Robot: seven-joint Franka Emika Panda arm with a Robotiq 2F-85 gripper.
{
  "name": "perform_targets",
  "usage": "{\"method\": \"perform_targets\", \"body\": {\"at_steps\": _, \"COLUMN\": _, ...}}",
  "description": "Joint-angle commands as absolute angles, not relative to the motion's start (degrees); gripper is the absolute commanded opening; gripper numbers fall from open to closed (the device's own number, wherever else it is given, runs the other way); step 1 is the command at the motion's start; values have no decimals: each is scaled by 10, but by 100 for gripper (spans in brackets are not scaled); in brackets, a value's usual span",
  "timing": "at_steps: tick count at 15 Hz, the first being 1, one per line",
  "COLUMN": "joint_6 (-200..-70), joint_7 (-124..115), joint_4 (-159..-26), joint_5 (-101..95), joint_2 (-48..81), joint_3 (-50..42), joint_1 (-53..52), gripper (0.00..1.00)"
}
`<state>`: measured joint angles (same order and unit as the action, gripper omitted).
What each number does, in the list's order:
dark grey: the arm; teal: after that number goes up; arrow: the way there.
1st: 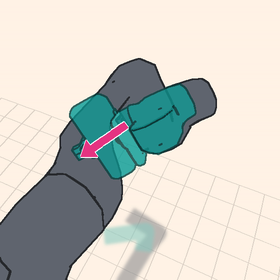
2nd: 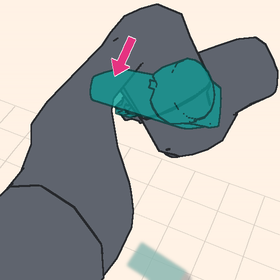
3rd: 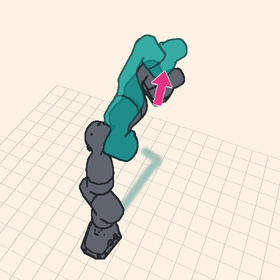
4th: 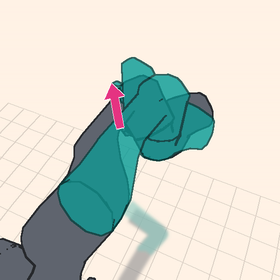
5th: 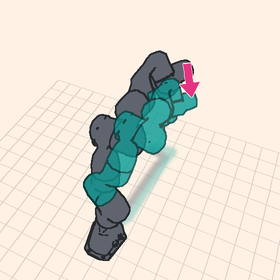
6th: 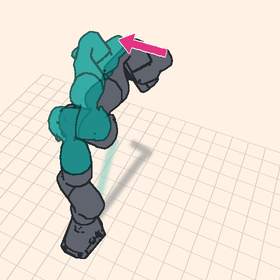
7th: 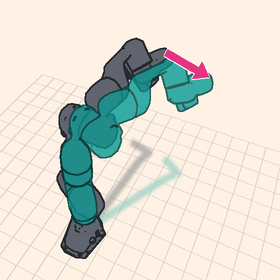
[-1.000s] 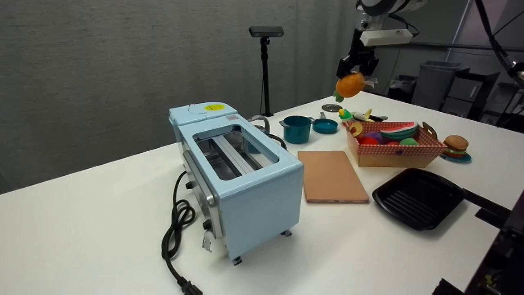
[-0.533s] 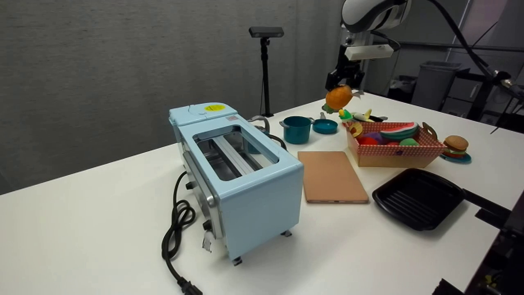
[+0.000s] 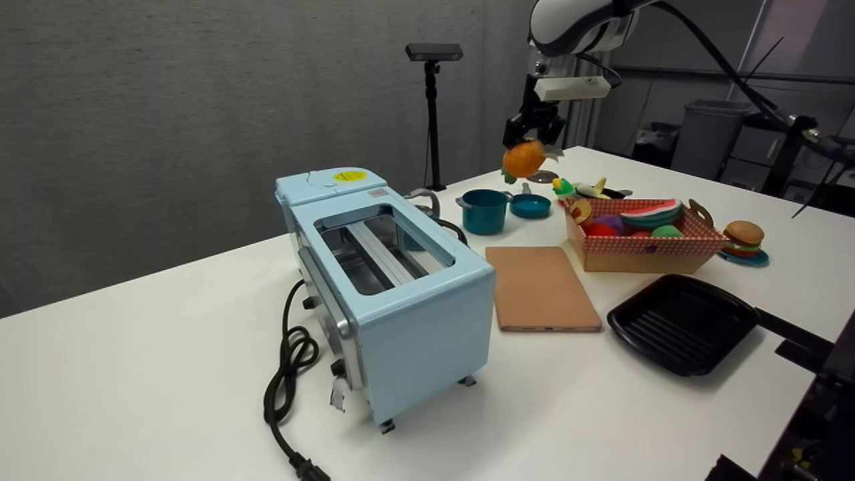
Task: Remove the orange plush toy from the box
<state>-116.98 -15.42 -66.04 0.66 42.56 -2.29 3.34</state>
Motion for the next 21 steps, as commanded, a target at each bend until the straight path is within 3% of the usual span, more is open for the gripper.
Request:
{"method": "perform_targets", "body": {"at_steps": 1, "joint_6": -1140, "joint_7": -164, "joint_4": -590, "joint_5": 24, "joint_2": 462, "joint_3": -20, "joint_1": 23, "gripper": 0}}
{"method": "perform_targets", "body": {"at_steps": 4, "joint_6": -1133, "joint_7": -169, "joint_4": -566, "joint_5": 25, "joint_2": 481, "joint_3": -19, "joint_1": 18, "gripper": 0}}
{"method": "perform_targets", "body": {"at_steps": 5, "joint_6": -1121, "joint_7": -161, "joint_4": -554, "joint_5": 31, "joint_2": 489, "joint_3": -17, "joint_1": 25, "gripper": 16}}
{"method": "perform_targets", "body": {"at_steps": 6, "joint_6": -1113, "joint_7": -160, "joint_4": -548, "joint_5": 31, "joint_2": 495, "joint_3": -17, "joint_1": 26, "gripper": 26}}
{"method": "perform_targets", "body": {"at_steps": 16, "joint_6": -1065, "joint_7": -148, "joint_4": -504, "joint_5": 32, "joint_2": 543, "joint_3": -17, "joint_1": 35, "gripper": 99}}
{"method": "perform_targets", "body": {"at_steps": 21, "joint_6": -1041, "joint_7": -137, "joint_4": -510, "joint_5": 37, "joint_2": 547, "joint_3": -12, "joint_1": 42, "gripper": 100}}
